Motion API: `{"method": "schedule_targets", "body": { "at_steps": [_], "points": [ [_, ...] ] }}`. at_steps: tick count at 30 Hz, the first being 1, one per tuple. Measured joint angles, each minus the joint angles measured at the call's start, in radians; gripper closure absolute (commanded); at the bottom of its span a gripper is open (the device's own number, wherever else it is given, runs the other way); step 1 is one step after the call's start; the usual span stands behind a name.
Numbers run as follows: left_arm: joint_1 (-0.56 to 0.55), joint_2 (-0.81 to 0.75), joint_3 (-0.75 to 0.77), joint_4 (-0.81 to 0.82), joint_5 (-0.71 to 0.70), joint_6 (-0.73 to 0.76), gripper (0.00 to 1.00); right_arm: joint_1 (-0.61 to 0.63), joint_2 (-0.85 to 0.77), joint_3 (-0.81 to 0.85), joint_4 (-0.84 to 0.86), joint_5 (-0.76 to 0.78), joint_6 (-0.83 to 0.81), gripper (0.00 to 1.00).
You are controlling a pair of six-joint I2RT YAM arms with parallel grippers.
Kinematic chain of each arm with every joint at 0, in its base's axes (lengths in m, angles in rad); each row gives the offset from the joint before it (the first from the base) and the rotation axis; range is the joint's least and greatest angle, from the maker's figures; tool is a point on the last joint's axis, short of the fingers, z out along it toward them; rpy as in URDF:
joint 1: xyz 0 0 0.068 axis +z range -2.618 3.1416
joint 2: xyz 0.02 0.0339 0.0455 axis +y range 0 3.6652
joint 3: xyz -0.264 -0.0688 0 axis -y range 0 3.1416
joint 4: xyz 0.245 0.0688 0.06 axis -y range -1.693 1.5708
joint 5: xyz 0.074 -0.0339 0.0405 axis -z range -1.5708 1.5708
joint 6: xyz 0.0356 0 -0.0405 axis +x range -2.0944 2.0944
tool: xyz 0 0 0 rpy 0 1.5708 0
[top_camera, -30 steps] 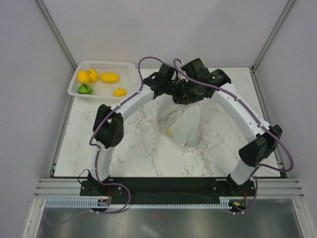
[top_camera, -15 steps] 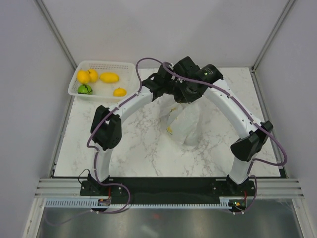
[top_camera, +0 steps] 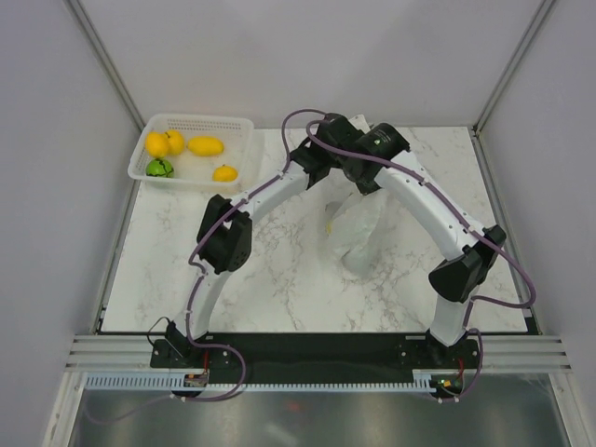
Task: Place the fake fruits into the plastic bag and tie a complex knot
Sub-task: Tie the plastic bag at the center of the board.
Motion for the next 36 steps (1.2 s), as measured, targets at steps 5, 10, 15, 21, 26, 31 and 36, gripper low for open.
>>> {"method": "schedule_targets", "body": {
  "at_steps": [5, 10, 15, 21, 26, 31, 36],
  "points": [
    [-0.018, 0.077, 0.115, 0.082, 0.039, -0.08, 0.98, -0.003, -0.001, 0.018, -0.049, 0.09, 0.015, 1.0],
    [-0.024, 0.093, 0.08, 0.15, 0.058, -0.128, 0.98, -0.015, -0.005, -0.004, -0.058, 0.092, 0.016, 1.0],
    [-0.058, 0.109, 0.031, 0.225, 0.034, -0.166, 0.98, -0.043, -0.014, -0.098, -0.02, 0.111, 0.056, 1.0],
    [-0.078, 0.122, 0.023, 0.266, 0.011, -0.183, 0.98, -0.049, -0.034, -0.142, -0.018, 0.104, 0.077, 0.85],
    [-0.092, 0.122, -0.002, 0.282, 0.007, -0.183, 0.98, -0.039, -0.068, -0.165, 0.004, 0.068, 0.076, 0.82],
    [-0.105, 0.122, -0.032, 0.283, 0.007, -0.183, 0.98, -0.032, -0.096, -0.196, 0.032, 0.035, 0.08, 0.76],
    [-0.109, 0.122, -0.043, 0.282, 0.007, -0.183, 0.98, -0.023, -0.105, -0.204, 0.041, 0.023, 0.086, 0.75]
  ]
}}
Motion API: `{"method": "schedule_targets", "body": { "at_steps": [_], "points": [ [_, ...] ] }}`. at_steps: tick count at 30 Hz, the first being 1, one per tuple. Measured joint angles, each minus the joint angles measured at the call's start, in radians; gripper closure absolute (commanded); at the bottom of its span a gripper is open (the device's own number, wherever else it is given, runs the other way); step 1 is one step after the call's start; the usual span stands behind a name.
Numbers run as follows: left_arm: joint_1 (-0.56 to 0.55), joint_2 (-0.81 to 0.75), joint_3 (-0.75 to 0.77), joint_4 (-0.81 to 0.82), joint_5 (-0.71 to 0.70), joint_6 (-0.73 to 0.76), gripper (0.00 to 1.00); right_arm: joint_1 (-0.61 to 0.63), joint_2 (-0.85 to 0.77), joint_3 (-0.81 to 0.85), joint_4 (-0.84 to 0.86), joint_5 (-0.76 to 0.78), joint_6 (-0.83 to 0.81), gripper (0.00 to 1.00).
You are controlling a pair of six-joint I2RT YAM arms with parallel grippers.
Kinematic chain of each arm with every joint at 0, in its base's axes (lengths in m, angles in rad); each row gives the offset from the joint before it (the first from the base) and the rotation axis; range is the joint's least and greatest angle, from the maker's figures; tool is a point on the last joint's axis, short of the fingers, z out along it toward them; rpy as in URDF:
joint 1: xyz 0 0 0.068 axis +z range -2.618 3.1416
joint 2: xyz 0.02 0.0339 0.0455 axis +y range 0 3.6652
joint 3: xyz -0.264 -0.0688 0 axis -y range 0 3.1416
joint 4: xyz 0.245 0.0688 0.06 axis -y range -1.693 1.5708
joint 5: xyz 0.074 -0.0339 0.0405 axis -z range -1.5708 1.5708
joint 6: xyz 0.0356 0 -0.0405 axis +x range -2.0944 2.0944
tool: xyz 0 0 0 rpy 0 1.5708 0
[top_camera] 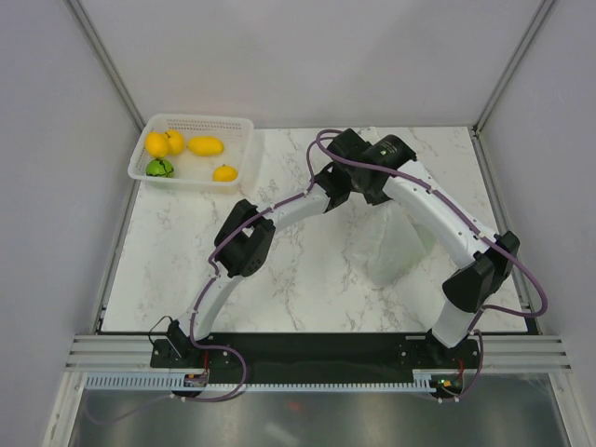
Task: Place the fake fruits into the plastic bag and tie a complex knot
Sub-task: Tie the plastic bag at the center of the board.
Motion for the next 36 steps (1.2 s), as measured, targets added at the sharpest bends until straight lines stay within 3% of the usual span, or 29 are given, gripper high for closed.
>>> {"method": "schedule_targets", "body": {
  "at_steps": [13, 19, 21, 24, 33, 35, 36],
  "points": [
    [0.007, 0.0, 0.0, -0.002, 0.002, -0.001, 0.98, -0.001, -0.005, 0.002, 0.055, -0.032, 0.023, 0.54],
    [0.014, 0.0, 0.0, -0.005, 0.004, -0.003, 0.98, -0.015, -0.008, 0.017, 0.081, -0.086, 0.025, 0.38],
    [0.014, 0.0, 0.0, -0.005, 0.004, -0.003, 0.98, -0.019, -0.011, 0.024, 0.087, -0.105, 0.024, 0.24],
    [0.014, 0.0, 0.0, -0.006, 0.006, -0.003, 0.98, -0.031, -0.023, 0.05, 0.106, -0.14, 0.024, 0.17],
    [0.013, 0.0, 0.004, -0.014, 0.008, -0.003, 0.98, -0.104, -0.068, 0.135, 0.175, -0.234, 0.011, 0.09],
    [0.013, 0.0, 0.004, -0.015, 0.008, -0.003, 0.98, -0.113, -0.076, 0.135, 0.18, -0.254, 0.011, 0.13],
    [0.013, 0.0, 0.004, -0.015, 0.008, -0.003, 0.98, -0.121, -0.079, 0.135, 0.184, -0.269, 0.01, 0.24]
  ]
}}
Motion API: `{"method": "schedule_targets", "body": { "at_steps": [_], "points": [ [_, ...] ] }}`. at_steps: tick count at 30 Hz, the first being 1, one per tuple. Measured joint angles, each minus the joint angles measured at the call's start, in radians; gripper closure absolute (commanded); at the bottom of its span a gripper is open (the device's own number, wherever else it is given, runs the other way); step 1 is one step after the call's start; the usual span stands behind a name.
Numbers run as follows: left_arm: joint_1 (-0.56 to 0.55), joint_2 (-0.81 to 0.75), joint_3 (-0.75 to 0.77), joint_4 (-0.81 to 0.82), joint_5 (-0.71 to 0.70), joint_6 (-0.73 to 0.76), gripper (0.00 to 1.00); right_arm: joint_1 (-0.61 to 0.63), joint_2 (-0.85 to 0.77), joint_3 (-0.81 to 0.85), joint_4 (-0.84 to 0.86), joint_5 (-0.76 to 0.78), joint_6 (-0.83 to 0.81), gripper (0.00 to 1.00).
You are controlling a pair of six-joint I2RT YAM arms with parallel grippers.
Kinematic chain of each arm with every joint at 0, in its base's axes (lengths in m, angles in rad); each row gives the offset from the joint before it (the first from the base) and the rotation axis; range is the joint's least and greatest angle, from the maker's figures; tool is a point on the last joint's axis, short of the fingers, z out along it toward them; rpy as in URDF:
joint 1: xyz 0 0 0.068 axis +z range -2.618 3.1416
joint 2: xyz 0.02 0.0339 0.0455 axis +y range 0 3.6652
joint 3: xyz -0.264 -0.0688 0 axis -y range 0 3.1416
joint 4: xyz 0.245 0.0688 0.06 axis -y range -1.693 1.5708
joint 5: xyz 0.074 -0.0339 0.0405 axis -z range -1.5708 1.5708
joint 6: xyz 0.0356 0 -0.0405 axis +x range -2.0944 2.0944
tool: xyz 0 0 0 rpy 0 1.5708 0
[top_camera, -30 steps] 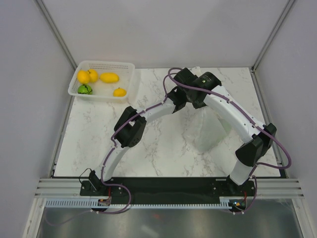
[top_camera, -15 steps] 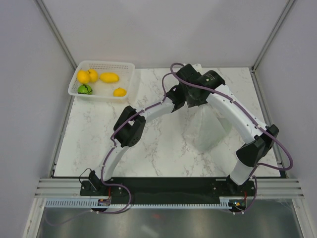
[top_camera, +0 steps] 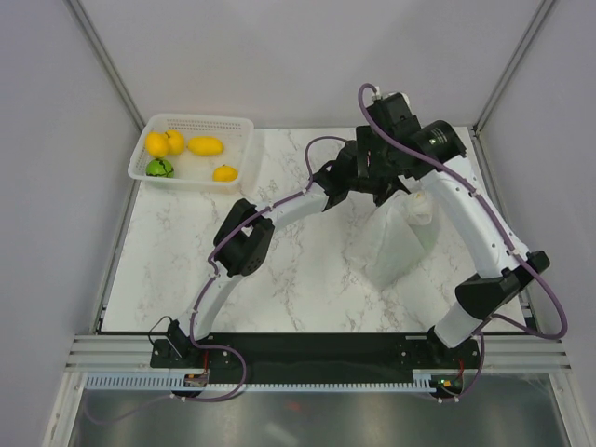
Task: Place the fake fruits into the plastic bag and tie a complex knot
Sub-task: Tie the plastic bag at the center of the board.
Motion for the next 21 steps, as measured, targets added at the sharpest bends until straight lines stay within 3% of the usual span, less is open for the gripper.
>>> {"method": "schedule_targets", "body": {
  "at_steps": [1, 2, 3, 11, 14, 21],
  "points": [
    [0.0, 0.0, 0.0, 0.0, 0.0, 0.0, 0.98, -0.012, -0.006, 0.0, 0.005, -0.016, -0.005, 0.33],
    [0.0, 0.0, 0.0, -0.001, 0.0, 0.0, 0.98, -0.03, -0.014, -0.003, 0.013, -0.035, -0.004, 0.34],
    [0.0, 0.0, 0.0, -0.003, 0.0, 0.0, 0.98, -0.058, -0.026, -0.01, 0.023, -0.057, 0.0, 0.42],
    [0.0, 0.0, 0.004, -0.014, 0.0, 0.0, 0.98, -0.309, -0.217, -0.184, 0.049, -0.232, 0.016, 0.5],
    [0.0, 0.0, 0.007, -0.015, 0.001, 0.0, 0.98, -0.365, -0.299, -0.272, 0.046, -0.288, 0.021, 0.63],
    [0.0, 0.0, 0.016, -0.018, 0.002, 0.0, 0.98, -0.456, -0.438, -0.412, 0.027, -0.361, 0.027, 0.76]
  ]
}}
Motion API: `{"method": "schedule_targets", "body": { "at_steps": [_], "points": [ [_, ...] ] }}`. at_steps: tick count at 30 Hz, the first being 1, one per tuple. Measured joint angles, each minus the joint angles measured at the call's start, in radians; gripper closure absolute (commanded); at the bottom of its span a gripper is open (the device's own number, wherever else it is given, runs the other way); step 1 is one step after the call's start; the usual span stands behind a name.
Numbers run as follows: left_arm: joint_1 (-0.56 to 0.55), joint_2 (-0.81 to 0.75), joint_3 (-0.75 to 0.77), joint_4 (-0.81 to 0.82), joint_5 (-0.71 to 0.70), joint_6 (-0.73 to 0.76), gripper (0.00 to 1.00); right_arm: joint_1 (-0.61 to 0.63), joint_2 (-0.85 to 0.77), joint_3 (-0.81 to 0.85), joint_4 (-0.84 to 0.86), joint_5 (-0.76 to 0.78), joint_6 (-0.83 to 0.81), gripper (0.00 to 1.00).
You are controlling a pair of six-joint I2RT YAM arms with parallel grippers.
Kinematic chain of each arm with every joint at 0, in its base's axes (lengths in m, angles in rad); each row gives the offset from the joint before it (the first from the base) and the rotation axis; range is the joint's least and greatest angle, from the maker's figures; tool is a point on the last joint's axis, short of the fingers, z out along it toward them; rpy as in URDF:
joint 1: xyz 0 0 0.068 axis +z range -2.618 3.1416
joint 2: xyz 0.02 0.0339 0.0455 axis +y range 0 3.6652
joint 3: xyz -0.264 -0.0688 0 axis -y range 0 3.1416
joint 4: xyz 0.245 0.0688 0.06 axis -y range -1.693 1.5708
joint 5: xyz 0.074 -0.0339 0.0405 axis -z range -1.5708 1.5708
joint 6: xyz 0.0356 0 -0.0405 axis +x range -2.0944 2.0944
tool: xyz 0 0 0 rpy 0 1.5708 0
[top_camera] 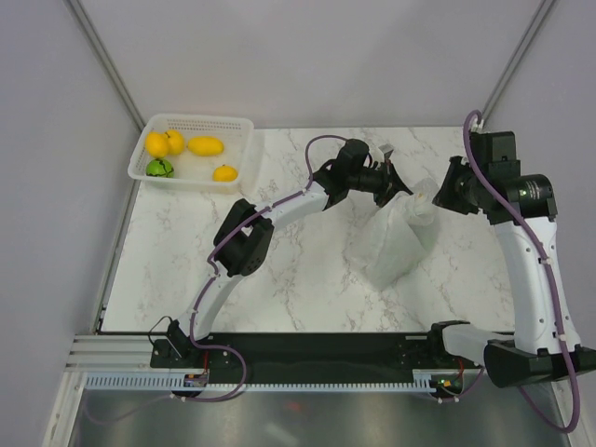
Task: Place the fake fruits into the plastic bag and tie a complex knot
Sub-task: Tie the plastic bag at the center of the board.
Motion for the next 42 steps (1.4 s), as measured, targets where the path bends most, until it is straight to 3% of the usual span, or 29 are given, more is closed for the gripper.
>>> {"method": "schedule_targets", "body": {
  "at_steps": [2, 14, 22, 42],
  "points": [
    [0.0, 0.0, 0.001, 0.0, 0.0, 0.0, 0.98, -0.019, -0.028, -0.029, 0.0, -0.008, 0.003, 0.86],
    [0.0, 0.0, 0.001, -0.005, 0.0, 0.0, 0.98, -0.126, -0.084, -0.269, 0.038, -0.1, 0.005, 0.92],
    [0.0, 0.0, 0.001, -0.007, 0.002, 0.0, 0.98, -0.138, -0.09, -0.381, 0.169, -0.126, 0.024, 0.86],
    [0.0, 0.003, 0.007, -0.025, 0.053, 0.0, 0.98, -0.138, -0.041, -0.388, 0.416, -0.172, 0.061, 0.74]
  ]
}}
